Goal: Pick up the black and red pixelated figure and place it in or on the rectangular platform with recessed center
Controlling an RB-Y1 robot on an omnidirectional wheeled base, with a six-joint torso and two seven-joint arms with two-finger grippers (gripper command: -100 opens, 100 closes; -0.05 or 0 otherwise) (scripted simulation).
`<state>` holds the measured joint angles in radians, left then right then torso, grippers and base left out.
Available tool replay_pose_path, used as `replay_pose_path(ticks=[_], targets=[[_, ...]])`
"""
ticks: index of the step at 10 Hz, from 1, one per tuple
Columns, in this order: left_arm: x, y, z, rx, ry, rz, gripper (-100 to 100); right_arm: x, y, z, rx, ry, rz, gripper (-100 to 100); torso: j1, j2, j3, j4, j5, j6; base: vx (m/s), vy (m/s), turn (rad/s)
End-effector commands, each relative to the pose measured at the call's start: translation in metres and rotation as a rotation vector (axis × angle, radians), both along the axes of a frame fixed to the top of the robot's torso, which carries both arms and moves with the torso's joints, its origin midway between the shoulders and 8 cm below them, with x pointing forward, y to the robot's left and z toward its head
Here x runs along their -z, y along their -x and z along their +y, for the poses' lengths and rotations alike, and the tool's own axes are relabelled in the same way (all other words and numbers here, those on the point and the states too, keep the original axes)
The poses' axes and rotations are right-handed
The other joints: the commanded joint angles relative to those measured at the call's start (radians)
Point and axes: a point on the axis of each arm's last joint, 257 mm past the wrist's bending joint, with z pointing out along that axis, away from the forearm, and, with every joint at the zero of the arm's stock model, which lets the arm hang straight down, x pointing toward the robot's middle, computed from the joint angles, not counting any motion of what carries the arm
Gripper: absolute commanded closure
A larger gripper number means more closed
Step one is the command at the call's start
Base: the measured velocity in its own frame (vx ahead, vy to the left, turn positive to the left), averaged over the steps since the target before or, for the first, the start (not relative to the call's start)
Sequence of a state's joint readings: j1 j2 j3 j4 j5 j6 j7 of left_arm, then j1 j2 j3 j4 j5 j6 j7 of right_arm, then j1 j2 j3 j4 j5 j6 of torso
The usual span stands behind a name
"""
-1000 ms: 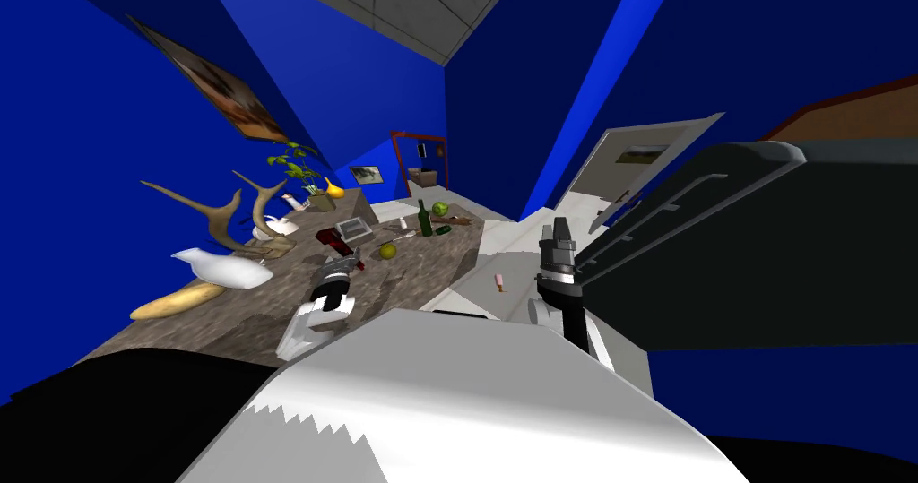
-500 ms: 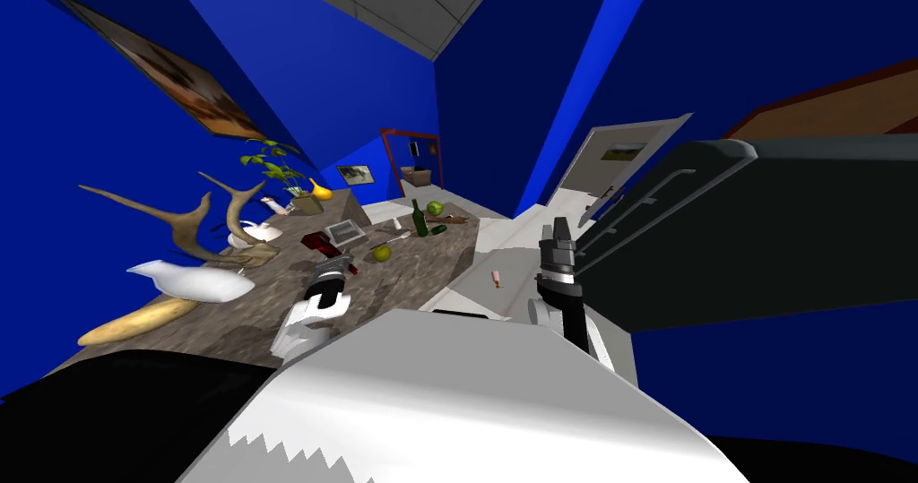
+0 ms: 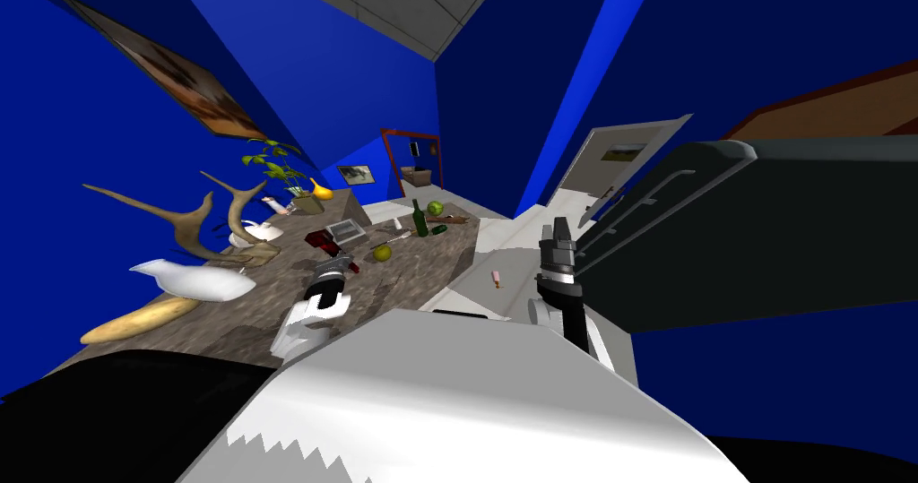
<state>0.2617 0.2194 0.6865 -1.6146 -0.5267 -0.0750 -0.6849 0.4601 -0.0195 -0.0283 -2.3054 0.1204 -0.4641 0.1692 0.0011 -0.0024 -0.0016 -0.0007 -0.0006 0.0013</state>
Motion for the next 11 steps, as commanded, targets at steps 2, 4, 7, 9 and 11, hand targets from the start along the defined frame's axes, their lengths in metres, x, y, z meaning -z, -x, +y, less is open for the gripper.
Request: replay_pose_path(ticks=[2,4,7,9,11], targets=[[0.007,-0.005,-0.025,0.044,0.001,0.004,100,0.0,0.0,0.0,0.0,0.0,0.0,0,-0.001,0.0,0.0,0.0,0.0,-0.002,0.038,-0.01,0.261],[0.004,-0.004,-0.018,0.033,-0.002,0.003,0,0.0,0.0,0.0,0.0,0.0,0.0,0,-0.001,0.0,0.0,-0.001,0.001,0.0,0.012,-0.007,0.033],[0.003,0.01,0.001,0.016,-0.005,0.003,100,0.0,0.0,0.0,0.0,0.0,0.0,0,-0.008,0.009,0.004,-0.002,0.005,-0.002,-0.107,-0.116,-0.021],[-0.003,0.023,0.022,-0.009,-0.015,0.005,100,0.0,0.0,0.0,0.0,0.0,0.0,0,-0.007,0.012,0.005,-0.002,0.007,-0.005,-0.104,-0.091,-0.036],[-0.009,0.032,0.039,-0.033,-0.025,0.008,100,0.0,0.0,0.0,0.0,0.0,0.0,0,0.0,0.012,0.005,-0.002,0.007,-0.005,-0.1,0.004,-0.061]])
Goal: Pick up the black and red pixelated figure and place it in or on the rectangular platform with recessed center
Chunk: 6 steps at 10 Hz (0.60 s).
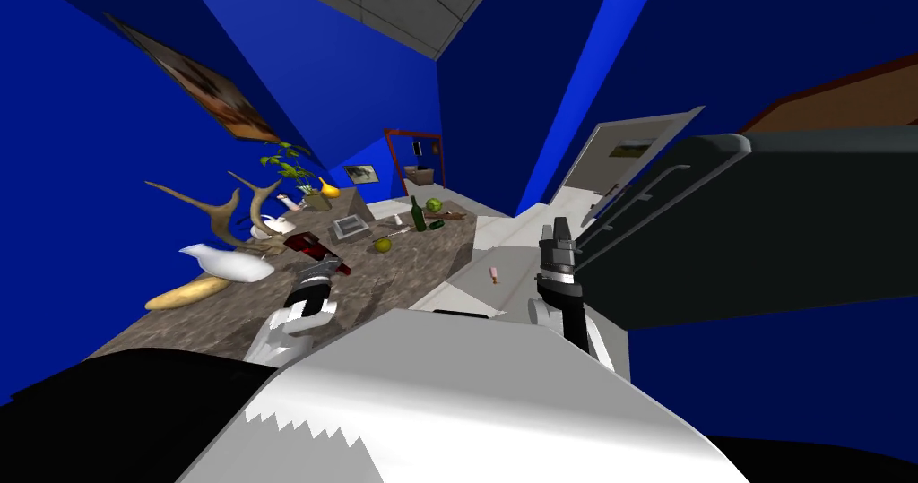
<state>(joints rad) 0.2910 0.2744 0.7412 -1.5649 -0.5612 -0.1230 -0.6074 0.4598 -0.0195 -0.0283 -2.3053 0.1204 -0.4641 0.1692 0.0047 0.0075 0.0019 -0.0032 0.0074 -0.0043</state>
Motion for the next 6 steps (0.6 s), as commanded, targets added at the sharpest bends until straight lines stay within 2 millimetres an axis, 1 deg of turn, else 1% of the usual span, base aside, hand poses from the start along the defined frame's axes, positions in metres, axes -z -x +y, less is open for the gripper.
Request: replay_pose_path(ticks=[1,3,4,5,6], targets=[[-0.01,0.015,0.025,-0.038,-0.013,0.003,100,0.0,0.0,0.0,0.0,0.0,0.0,0,0.0,0.0,0.0,0.0,0.0,0.0,-0.08,0.052,-0.133],[-0.019,0.024,0.043,-0.066,-0.024,0.002,100,0.0,0.0,0.0,0.0,0.0,0.0,0,0.005,-0.001,-0.001,0.0,0.0,-0.001,-0.068,0.099,-0.109],[-0.03,0.031,0.06,-0.095,-0.036,-0.001,100,0.0,0.0,0.0,0.0,0.0,0.0,0,0.006,-0.002,-0.001,-0.001,0.001,-0.001,-0.058,0.122,-0.177],[-0.036,0.034,0.068,-0.109,-0.041,-0.003,100,0.0,0.0,0.0,0.0,0.0,0.0,0,0.007,-0.003,-0.002,0.0,0.0,0.0,-0.032,0.127,-0.173],[-0.047,0.038,0.082,-0.137,-0.049,-0.007,100,0.0,0.0,0.0,0.0,0.0,0.0,0,0.008,-0.005,-0.003,-0.001,0.001,-0.001,-0.008,0.157,-0.266]])
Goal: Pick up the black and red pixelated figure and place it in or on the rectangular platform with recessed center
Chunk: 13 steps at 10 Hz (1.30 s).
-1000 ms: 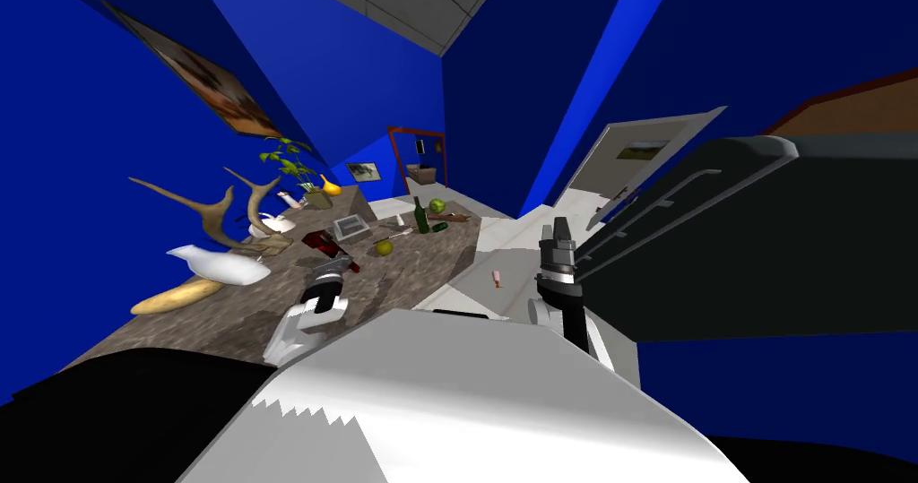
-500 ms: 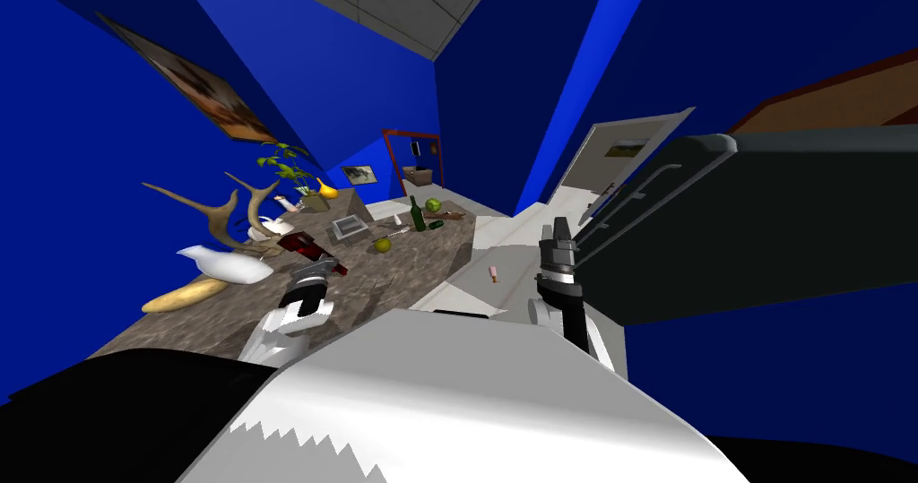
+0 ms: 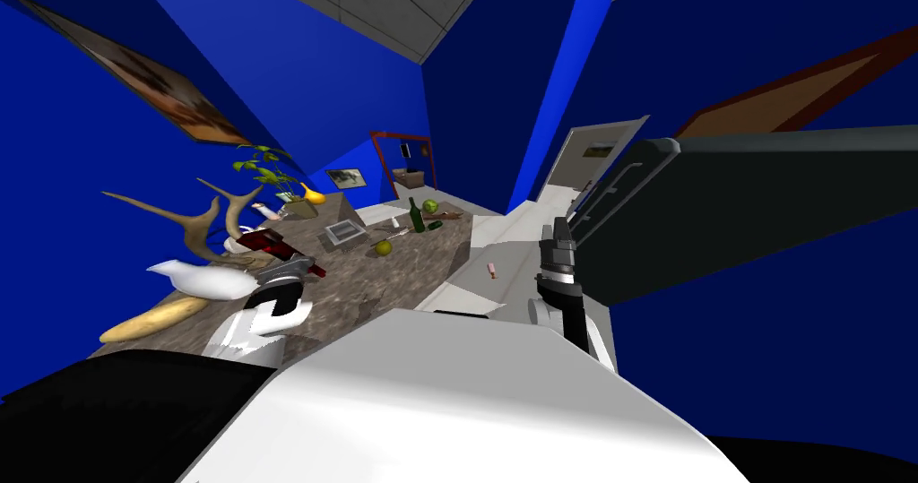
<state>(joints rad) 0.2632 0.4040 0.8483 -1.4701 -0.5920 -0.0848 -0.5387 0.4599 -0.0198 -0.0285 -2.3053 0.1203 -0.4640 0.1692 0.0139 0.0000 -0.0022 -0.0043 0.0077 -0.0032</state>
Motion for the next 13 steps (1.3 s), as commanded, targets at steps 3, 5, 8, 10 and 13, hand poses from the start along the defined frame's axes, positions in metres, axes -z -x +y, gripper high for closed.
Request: replay_pose_path(ticks=[3,5,8,10,13], targets=[[-0.026,0.005,0.032,-0.068,-0.011,-0.015,100,0.0,0.0,0.0,0.0,0.0,0.0,0,0.003,-0.005,-0.003,-0.001,0.001,0.001,0.031,0.187,-0.229],[-0.033,0.003,0.041,-0.093,-0.008,-0.018,100,0.0,0.0,0.0,0.0,0.0,0.0,0,0.0,-0.008,-0.005,-0.002,0.001,0.002,0.049,0.142,-0.181],[-0.041,-0.001,0.052,-0.132,-0.001,-0.019,100,0.0,0.0,0.0,0.0,0.0,0.0,0,-0.003,-0.007,-0.004,-0.002,0.001,0.003,0.033,0.142,-0.168],[-0.045,-0.003,0.059,-0.159,0.006,-0.017,100,0.0,0.0,0.0,0.0,0.0,0.0,0,-0.002,-0.006,-0.003,-0.001,0.001,0.004,-0.004,0.176,-0.181],[-0.049,-0.006,0.066,-0.196,0.016,-0.011,100,0.0,0.0,0.0,0.0,0.0,0.0,0,0.0,-0.004,-0.002,-0.001,0.001,0.003,-0.016,0.175,-0.131]])
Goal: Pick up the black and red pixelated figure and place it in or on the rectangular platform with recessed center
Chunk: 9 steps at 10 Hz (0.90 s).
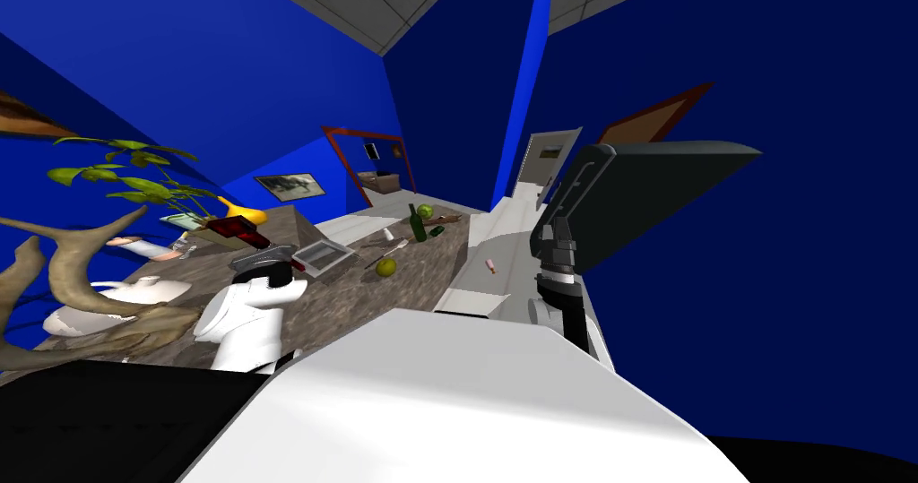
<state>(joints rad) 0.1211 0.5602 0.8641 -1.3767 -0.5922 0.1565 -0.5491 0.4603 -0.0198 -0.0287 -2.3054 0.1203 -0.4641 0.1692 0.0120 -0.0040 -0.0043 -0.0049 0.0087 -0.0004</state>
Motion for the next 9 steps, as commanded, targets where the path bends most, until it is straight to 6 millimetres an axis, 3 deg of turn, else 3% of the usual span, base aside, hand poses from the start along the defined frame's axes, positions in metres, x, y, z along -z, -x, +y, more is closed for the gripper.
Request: replay_pose_path(ticks=[1,6,7,9], targets=[[-0.0012,-0.0019,0.0033,-0.019,0.008,0.004,100,0.0,0.0,0.0,0.0,0.0,0.0,0,0.0,0.0,0.0,0.0,0.0,0.0,0.002,0.148,-0.101],[-0.005,-0.0084,0.0059,-0.051,0.02,0.012,100,0.0,0.0,0.0,0.0,0.0,0.0,0,0.0,-0.001,0.0,0.0,-0.001,0.001,0.001,0.146,-0.091],[-0.0059,-0.0086,0.0061,-0.053,0.018,0.013,-100,0.0,0.0,0.0,0.0,0.0,0.0,0,-0.006,-0.001,0.0,0.0,-0.001,0.0,0.002,0.016,-0.001],[-0.006,-0.0086,0.0061,-0.053,0.018,0.013,-100,0.0,0.0,0.0,0.0,0.0,0.0,0,-0.012,0.0,0.0,0.0,-0.002,0.0,0.0,0.0,0.0]])
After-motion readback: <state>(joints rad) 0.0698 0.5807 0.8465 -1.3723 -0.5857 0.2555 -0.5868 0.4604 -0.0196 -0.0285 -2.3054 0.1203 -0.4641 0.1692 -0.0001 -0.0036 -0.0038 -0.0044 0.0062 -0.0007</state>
